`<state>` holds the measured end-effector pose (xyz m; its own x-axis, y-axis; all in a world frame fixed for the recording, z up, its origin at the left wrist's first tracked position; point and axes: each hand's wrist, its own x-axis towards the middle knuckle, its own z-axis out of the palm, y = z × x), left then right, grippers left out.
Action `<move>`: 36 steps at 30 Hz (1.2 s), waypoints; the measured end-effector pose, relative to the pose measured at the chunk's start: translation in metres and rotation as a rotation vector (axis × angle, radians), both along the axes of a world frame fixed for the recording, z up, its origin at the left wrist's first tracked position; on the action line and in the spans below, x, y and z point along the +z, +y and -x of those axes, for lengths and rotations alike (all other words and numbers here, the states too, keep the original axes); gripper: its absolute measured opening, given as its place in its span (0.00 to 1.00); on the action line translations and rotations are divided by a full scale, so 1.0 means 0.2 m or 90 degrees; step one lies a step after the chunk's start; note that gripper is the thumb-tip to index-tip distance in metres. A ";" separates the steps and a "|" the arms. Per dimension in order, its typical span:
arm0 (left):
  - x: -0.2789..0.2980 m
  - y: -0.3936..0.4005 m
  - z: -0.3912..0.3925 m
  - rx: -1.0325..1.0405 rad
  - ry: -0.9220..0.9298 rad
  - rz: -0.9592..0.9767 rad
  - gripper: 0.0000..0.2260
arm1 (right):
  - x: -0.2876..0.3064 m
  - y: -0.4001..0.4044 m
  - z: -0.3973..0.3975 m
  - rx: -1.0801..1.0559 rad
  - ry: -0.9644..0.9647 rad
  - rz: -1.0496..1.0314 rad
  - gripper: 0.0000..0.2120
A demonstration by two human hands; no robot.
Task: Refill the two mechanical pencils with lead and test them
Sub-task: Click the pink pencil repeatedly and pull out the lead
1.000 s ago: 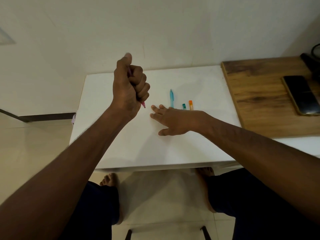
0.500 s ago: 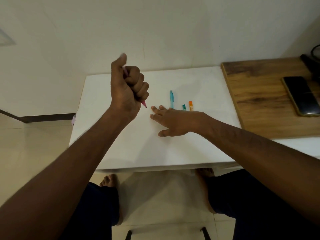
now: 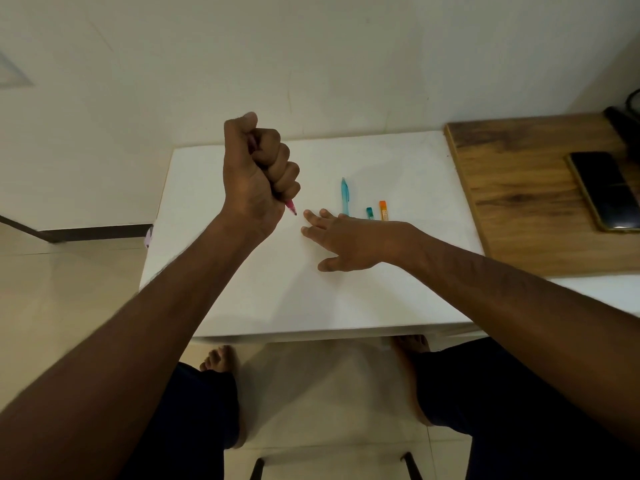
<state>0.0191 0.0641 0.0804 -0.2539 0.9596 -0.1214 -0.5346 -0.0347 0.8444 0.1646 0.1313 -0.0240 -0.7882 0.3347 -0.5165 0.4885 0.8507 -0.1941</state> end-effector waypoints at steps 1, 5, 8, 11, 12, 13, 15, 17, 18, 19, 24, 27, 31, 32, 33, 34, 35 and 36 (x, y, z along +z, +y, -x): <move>0.00 0.00 0.01 -0.006 -0.006 -0.006 0.25 | 0.00 0.00 0.00 0.001 -0.001 0.000 0.40; 0.00 0.00 0.01 -0.012 0.003 -0.021 0.29 | 0.00 0.00 0.00 0.002 0.000 0.003 0.39; 0.00 0.00 0.01 0.013 0.025 0.002 0.27 | 0.01 0.00 0.00 0.000 0.002 0.007 0.39; 0.00 -0.01 0.02 0.001 -0.007 -0.012 0.26 | 0.00 0.00 0.00 0.001 -0.002 0.006 0.39; 0.00 -0.01 0.02 -0.005 -0.008 -0.018 0.26 | 0.00 0.00 0.00 0.001 -0.003 0.006 0.39; 0.00 0.00 0.02 -0.008 0.001 -0.018 0.27 | 0.00 0.00 0.00 0.002 -0.004 0.008 0.39; -0.01 0.00 0.02 0.002 0.026 0.005 0.26 | 0.03 -0.01 -0.01 0.005 -0.005 0.013 0.38; -0.02 0.01 0.02 0.018 0.038 0.026 0.25 | 0.07 0.00 -0.01 -0.021 0.031 0.023 0.34; -0.03 0.01 0.02 0.017 0.036 0.031 0.25 | 0.10 0.00 -0.01 -0.060 0.090 0.026 0.30; -0.03 0.02 0.02 0.008 0.031 0.034 0.25 | 0.13 0.01 -0.01 -0.118 0.185 0.027 0.25; -0.06 0.02 0.04 -0.044 -0.003 -0.001 0.24 | 0.30 0.00 0.05 -0.529 0.710 0.317 0.12; -0.07 0.04 0.01 -0.012 0.067 -0.019 0.18 | 0.34 0.00 0.06 -0.580 0.796 0.479 0.15; -0.08 0.04 0.00 0.013 0.197 -0.073 0.16 | 0.34 -0.01 0.08 -0.571 0.814 0.501 0.12; -0.09 0.03 -0.01 0.029 0.222 -0.079 0.16 | 0.34 -0.02 0.08 -0.565 0.807 0.505 0.12; -0.08 0.03 -0.01 0.044 0.250 -0.080 0.15 | 0.34 -0.02 0.08 -0.558 0.798 0.508 0.12; -0.07 0.02 -0.02 0.059 0.281 -0.081 0.15 | 0.34 -0.03 0.08 -0.554 0.790 0.507 0.12; -0.06 0.02 -0.02 0.074 0.304 -0.081 0.15 | 0.35 -0.03 0.08 -0.547 0.783 0.504 0.12; -0.06 0.02 -0.03 0.085 0.314 -0.083 0.15 | 0.36 -0.04 0.09 -0.536 0.780 0.504 0.12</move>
